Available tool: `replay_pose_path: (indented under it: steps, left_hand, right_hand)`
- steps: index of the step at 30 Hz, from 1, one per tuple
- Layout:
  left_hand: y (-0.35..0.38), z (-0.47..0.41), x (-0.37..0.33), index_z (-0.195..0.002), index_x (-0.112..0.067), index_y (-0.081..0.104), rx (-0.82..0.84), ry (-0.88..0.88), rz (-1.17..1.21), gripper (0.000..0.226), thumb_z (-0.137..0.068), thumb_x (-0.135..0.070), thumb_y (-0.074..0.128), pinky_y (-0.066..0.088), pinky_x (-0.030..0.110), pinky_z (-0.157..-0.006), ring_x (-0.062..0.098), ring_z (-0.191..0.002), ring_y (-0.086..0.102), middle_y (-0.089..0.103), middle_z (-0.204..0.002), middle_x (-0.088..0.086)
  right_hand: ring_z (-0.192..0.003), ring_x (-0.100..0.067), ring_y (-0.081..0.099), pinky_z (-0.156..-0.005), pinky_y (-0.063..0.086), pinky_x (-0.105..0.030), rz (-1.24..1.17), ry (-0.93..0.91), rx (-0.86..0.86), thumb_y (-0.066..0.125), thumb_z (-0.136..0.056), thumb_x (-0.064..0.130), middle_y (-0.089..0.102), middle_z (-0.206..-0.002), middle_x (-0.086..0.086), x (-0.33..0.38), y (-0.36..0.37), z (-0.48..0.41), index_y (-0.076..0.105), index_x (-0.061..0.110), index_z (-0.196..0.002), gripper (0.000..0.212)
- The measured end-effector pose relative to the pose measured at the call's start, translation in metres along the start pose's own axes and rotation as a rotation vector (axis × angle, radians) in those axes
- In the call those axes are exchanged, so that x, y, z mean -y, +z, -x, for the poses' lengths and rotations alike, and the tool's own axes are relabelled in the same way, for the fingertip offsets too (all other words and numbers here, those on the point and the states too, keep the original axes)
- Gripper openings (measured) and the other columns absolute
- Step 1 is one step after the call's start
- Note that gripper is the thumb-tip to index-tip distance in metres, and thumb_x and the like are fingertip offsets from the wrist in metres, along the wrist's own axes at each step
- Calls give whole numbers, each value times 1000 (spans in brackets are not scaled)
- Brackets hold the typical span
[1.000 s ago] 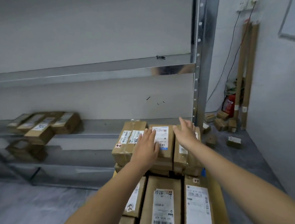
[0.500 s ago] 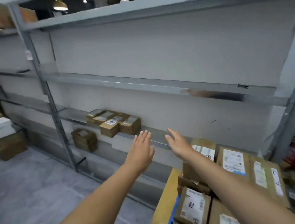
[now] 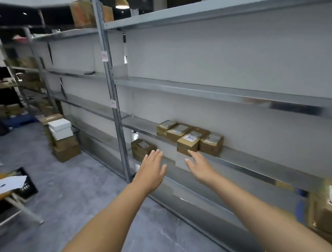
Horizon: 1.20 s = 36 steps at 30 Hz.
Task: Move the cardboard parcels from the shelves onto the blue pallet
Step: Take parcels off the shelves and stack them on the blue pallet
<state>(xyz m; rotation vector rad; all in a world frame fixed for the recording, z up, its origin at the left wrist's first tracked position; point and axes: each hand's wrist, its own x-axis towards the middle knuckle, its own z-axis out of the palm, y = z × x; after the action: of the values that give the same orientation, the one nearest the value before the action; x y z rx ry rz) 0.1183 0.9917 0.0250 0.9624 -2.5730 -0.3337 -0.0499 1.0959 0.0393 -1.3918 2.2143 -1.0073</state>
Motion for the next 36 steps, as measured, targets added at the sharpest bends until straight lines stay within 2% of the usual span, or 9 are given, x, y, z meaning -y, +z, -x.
replay_pose_path:
  steps: [9, 13, 21, 24, 28, 36]
  left_hand:
    - [12, -60, 60, -157, -13, 19, 35, -19, 34, 57, -106, -33, 35, 3, 33, -125, 14, -153, 6, 16, -165, 2]
    - [20, -118, 81, -157, -13, 19, 62, 10, 2, 57, -106, -34, 34, 1, 32, -124, 14, -153, 7, 16, -165, 2]
    - [43, -263, 129, -156, -13, 23, 101, -1, 38, 56, -105, -33, 36, 3, 33, -123, 15, -152, 10, 20, -164, 3]
    - [55, -310, 142, -156, -15, 24, 100, -12, 95, 55, -105, -33, 36, 2, 31, -122, 14, -152, 9, 20, -164, 2]
    - [72, -348, 161, -156, -17, 24, 116, -29, 143, 55, -105, -33, 38, 6, 34, -124, 15, -152, 9, 21, -164, 1]
    - [103, -410, 214, -155, -18, 24, 139, -36, 220, 55, -105, -35, 39, 5, 32, -123, 13, -152, 9, 22, -163, 0]
  right_hand:
    - [-145, -19, 26, -115, 20, -29, -53, 37, 40, 40, -103, 31, 26, -159, -7, 17, 45, -89, 28, 10, -152, 54]
    - [-146, -20, 24, -117, 20, -33, -87, 71, 13, 39, -103, 33, 25, -160, -6, 10, 53, -156, 28, 12, -152, 54]
    - [-140, -25, 36, -115, 30, -38, -156, 129, -16, 40, -103, 30, 30, -157, -7, -21, 59, -297, 31, 13, -151, 51]
    - [-142, -23, 33, -114, 25, -31, -171, 182, -46, 38, -103, 29, 29, -157, -8, -33, 55, -346, 32, 12, -151, 51]
    - [-144, -22, 30, -118, 23, -34, -193, 219, -48, 38, -103, 29, 27, -158, -8, -43, 56, -393, 30, 11, -151, 52]
    - [-143, -22, 31, -117, 23, -32, -223, 304, -50, 39, -104, 28, 28, -158, -8, -51, 89, -457, 31, 10, -151, 51]
